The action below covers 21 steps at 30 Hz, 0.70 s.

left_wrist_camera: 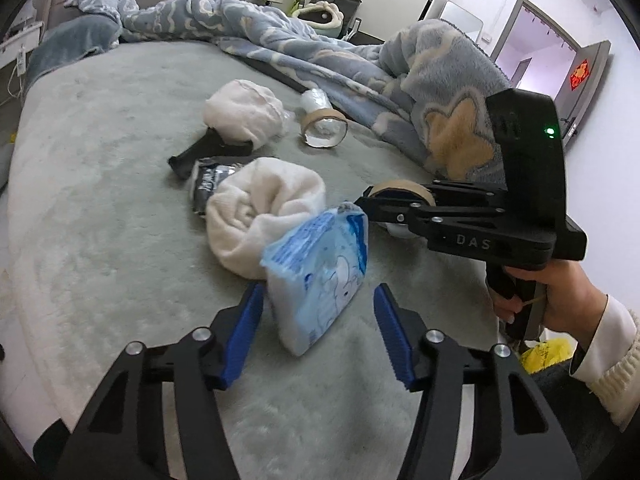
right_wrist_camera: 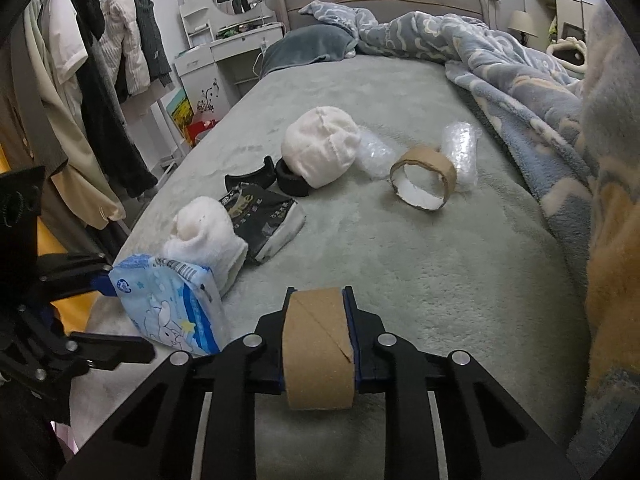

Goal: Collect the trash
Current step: 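Grasp the brown tape core with the right tool while the left tool approaches the wipe pack, then grasp the blue-and-white wet-wipe pack with the left tool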

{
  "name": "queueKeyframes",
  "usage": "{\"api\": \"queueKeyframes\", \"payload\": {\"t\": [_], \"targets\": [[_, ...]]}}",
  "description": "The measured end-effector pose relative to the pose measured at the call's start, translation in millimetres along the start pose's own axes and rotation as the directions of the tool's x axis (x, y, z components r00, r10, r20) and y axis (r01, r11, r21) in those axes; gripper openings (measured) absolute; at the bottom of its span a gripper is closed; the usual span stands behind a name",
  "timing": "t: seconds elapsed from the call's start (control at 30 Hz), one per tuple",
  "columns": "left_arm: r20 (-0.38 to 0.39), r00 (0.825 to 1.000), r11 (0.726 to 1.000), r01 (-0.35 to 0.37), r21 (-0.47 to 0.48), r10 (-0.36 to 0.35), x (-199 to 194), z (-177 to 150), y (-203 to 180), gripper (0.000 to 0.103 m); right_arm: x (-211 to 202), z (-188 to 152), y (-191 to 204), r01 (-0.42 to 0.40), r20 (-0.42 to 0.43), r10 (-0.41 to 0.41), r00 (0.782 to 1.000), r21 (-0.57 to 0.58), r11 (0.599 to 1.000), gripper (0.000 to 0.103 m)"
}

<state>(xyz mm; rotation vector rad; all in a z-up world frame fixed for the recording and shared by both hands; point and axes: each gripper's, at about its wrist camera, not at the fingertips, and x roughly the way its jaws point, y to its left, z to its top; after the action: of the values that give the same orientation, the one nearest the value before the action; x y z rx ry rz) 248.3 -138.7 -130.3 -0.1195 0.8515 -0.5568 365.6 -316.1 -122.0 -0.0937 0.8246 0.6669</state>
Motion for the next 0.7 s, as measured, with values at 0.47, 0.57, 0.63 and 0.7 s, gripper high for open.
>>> {"api": "queueKeyframes", "payload": {"t": [0.47,0.57,0.63,0.7], "targets": [[0.037,0.999,1.000,-0.019,-0.007,0.019,-24,1,-10,0.018,-27,18,24,0.060,0.092,-0.065,0.994,0.058,0.997,0.022],[0.084,0.996,1.000,-0.024,-0.009,0.025,-45,0,-12,0.016,-38,22,36,0.070,0.127,-0.078,0.989,0.069,0.995,0.022],[0.103,0.994,0.999,-0.028,-0.018,0.030,-57,-2,-11,0.013,-43,25,48,0.078,0.145,-0.087,0.986,0.064,0.995,0.022],[0.117,0.993,0.999,-0.031,-0.029,0.034,-68,-4,-8,0.011,-46,28,58,0.082,0.159,-0.091,0.983,0.062,0.995,0.022]]}}
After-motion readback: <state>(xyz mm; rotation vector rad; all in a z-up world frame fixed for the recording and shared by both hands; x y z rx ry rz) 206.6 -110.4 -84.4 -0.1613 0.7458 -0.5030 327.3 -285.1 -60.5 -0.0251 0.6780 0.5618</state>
